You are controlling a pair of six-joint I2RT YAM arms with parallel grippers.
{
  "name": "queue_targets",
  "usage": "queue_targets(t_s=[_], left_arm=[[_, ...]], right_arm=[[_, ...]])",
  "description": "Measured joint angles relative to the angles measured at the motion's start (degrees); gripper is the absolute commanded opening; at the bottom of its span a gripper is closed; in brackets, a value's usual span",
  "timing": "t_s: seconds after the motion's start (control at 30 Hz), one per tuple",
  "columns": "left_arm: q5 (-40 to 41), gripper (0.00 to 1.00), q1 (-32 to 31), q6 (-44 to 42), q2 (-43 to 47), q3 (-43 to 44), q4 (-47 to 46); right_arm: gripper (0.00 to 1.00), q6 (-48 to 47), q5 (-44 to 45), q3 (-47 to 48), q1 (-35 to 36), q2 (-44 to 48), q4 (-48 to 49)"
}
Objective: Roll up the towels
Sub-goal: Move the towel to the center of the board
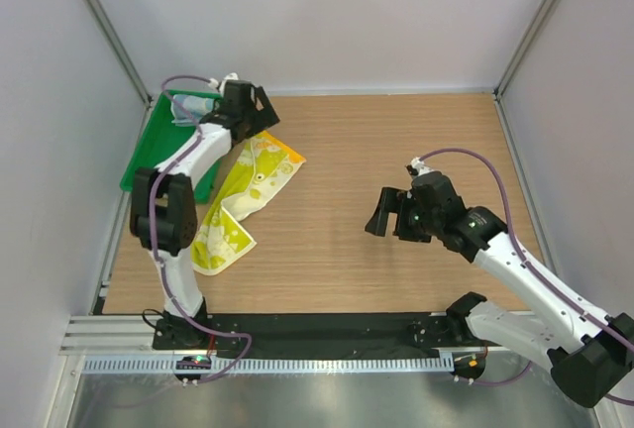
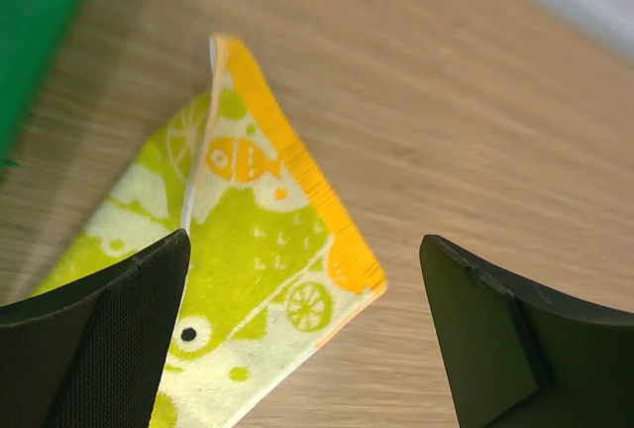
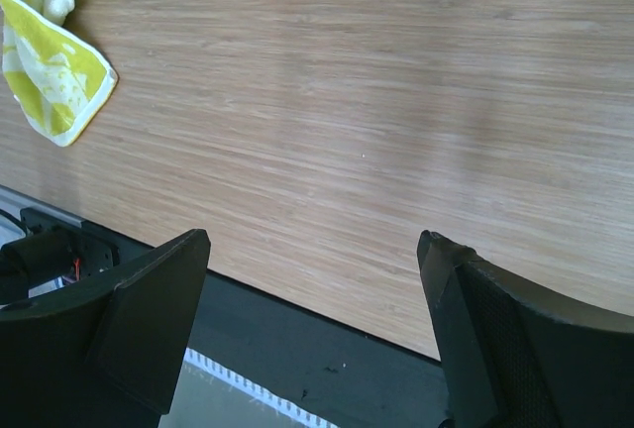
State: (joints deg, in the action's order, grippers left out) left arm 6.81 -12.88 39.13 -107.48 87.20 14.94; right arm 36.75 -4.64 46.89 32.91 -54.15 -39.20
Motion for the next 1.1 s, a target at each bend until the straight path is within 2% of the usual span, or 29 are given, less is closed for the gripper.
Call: queue_targets(t_s=[0.2, 0.4, 0.47, 0.53, 0.57, 0.6, 0.63, 0.7, 0.73, 0.97, 1.1], left_arm=[[6.6, 0.97, -3.6, -2.9, -13.9, 6.5, 9.2], [13.7, 0.95, -4.3, -5.2, -15.4, 6.7, 13.4], [15.2, 0.88, -4.7, -5.8, -15.4, 6.8, 13.5], [15.9, 0.77, -5.0, -6.6, -15.4, 6.8, 13.6], [16.2, 0.65, -5.1, -6.8, -15.4, 6.8, 13.6], [16.3, 0.58, -5.2, -6.9, -15.5, 6.8, 13.6], [16.6, 0.42, -5.3, -7.3, -15.5, 6.9, 13.7], [16.6, 0.18, -5.4, -7.8, -15.9, 7.3, 13.6], [16.6, 0.00, -5.4, -8.1, -16.1, 7.4, 13.6], [14.1, 0.00, -5.9, -10.2, -16.6, 7.4, 13.0], [12.9, 0.00, -9.1, -11.5, -16.6, 7.4, 12.9]], right_arm=[[0.93, 0.1, 0.0, -1.2, 0.0, 2.5, -1.5], [0.93, 0.0, 0.0, -1.6, 0.0, 2.9, -3.0], [0.93, 0.0, 0.0, -1.6, 0.0, 2.9, -3.0], [0.93, 0.0, 0.0, -1.7, 0.0, 2.9, -3.0], [0.93, 0.0, 0.0, -1.7, 0.0, 2.9, -3.0], [0.93, 0.0, 0.0, -1.7, 0.0, 2.8, -3.0], [0.93, 0.0, 0.0, -1.7, 0.0, 2.8, -3.0], [0.93, 0.0, 0.0, -1.7, 0.0, 2.8, -3.1], [0.93, -0.1, 0.0, -1.7, 0.0, 2.8, -3.1], [0.93, -1.1, 3.5, -0.5, 0.0, 2.8, -6.1], [0.93, -1.1, 7.5, 1.8, 0.0, 2.8, -7.4]])
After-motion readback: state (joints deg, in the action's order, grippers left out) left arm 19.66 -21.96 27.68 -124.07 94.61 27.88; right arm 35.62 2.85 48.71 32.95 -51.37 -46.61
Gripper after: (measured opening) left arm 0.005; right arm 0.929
